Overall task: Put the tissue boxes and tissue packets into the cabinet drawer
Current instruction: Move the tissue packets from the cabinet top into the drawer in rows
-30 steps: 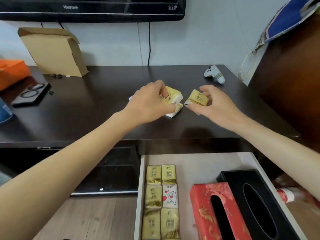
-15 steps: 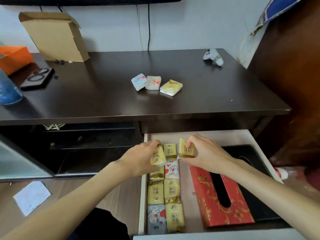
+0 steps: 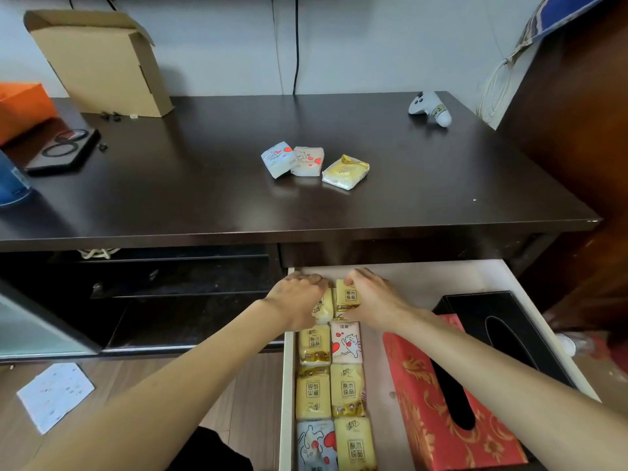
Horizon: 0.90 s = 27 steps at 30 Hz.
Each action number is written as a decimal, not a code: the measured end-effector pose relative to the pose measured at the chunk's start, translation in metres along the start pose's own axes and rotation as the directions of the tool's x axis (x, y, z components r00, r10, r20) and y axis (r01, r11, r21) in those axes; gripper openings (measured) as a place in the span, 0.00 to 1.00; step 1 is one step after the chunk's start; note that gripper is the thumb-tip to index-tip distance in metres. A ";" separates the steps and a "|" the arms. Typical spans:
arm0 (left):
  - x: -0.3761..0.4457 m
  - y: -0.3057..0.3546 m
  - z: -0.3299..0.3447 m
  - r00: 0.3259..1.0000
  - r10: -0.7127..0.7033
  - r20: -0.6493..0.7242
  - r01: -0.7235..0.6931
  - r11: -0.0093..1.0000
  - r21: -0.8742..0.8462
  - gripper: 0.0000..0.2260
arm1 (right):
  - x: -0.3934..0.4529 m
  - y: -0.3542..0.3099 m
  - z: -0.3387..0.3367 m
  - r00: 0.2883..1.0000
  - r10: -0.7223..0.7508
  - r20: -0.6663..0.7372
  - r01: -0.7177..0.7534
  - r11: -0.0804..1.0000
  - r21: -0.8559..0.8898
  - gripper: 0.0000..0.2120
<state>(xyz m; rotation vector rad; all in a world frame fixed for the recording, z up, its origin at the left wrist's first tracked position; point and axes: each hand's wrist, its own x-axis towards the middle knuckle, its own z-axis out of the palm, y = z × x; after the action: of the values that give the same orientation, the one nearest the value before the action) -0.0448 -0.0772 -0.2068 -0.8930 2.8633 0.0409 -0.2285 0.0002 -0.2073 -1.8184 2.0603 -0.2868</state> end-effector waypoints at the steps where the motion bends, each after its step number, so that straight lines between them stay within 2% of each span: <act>1: 0.001 -0.002 0.002 1.000 -0.006 0.004 0.006 1.000 -0.002 0.34 | 0.002 0.000 0.002 1.000 0.004 0.005 -0.004 1.000 0.003 0.29; 6: 0.003 -0.013 0.011 1.000 -0.030 0.001 0.030 0.995 -0.095 0.31 | 0.010 -0.001 0.008 1.000 -0.021 0.005 0.021 1.000 0.005 0.28; 11: 0.002 -0.017 0.019 1.000 -0.005 -0.002 0.005 0.995 -0.095 0.34 | 0.011 -0.004 0.010 0.998 -0.058 0.007 0.058 0.998 0.011 0.28; 16: 0.002 -0.018 0.020 1.000 0.010 -0.004 -0.011 0.995 -0.101 0.32 | 0.009 -0.005 0.013 0.997 -0.076 0.006 0.076 0.997 -0.011 0.29; 23: -0.001 -0.019 0.013 1.000 0.020 0.002 -0.020 0.983 -0.184 0.35 | -0.001 -0.009 0.004 0.997 -0.076 0.021 0.076 0.997 0.017 0.28; 27: -0.012 -0.014 -0.004 0.999 0.002 -0.043 -0.013 0.971 -0.237 0.28 | -0.011 -0.009 -0.005 0.996 -0.080 0.026 0.080 0.996 0.030 0.26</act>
<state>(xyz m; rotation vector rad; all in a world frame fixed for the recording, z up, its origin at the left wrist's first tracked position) -0.0272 -0.0823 -0.2013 -0.9339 2.9452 0.3778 -0.2219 0.0095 -0.1974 -1.8799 1.9582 -0.3101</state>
